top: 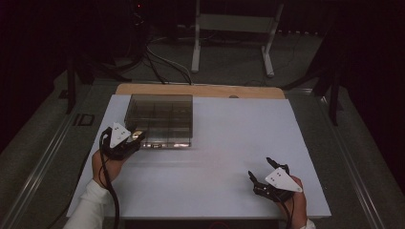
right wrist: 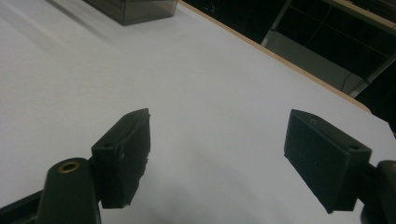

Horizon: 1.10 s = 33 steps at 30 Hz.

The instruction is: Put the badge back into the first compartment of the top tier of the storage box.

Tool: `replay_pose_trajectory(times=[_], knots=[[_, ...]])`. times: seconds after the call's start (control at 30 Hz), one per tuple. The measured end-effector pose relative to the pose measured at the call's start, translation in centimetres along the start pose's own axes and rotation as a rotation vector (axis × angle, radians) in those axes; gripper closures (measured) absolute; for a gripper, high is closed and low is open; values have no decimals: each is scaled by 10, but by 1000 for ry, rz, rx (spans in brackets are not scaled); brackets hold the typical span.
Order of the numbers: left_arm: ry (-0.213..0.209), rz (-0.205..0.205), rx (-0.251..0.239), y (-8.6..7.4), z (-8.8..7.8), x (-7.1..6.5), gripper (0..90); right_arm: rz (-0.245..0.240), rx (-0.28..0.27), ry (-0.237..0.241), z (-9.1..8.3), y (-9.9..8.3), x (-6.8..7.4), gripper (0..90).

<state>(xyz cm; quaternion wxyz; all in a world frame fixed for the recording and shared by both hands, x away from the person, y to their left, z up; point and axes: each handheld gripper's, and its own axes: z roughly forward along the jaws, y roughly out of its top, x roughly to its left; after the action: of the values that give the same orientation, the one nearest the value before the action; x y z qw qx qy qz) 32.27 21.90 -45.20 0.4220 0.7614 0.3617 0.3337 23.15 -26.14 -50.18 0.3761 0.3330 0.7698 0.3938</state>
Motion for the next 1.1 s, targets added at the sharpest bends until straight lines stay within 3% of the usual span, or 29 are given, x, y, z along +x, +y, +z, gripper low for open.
replay_pose_trajectory(times=[0.1,0.23,0.4,0.6,0.63,0.83,1.1], knots=[[6,20,-19,1,-4,-4,693,-4,-1,0,0,0,0,227],[-7,26,-29,1,-8,-7,767,-3,3,1,1,0,0,226],[10,33,-38,3,-15,-12,855,-7,5,1,2,-1,0,226],[-14,43,-69,2,-22,-17,859,2,4,-3,3,-1,-1,226],[-26,44,-66,1,-22,-17,900,2,4,-3,2,0,-1,226],[-62,51,-60,-3,-23,-21,900,-6,7,4,3,0,1,226],[-71,76,-24,-7,-21,-28,900,-6,4,4,2,0,1,226]])
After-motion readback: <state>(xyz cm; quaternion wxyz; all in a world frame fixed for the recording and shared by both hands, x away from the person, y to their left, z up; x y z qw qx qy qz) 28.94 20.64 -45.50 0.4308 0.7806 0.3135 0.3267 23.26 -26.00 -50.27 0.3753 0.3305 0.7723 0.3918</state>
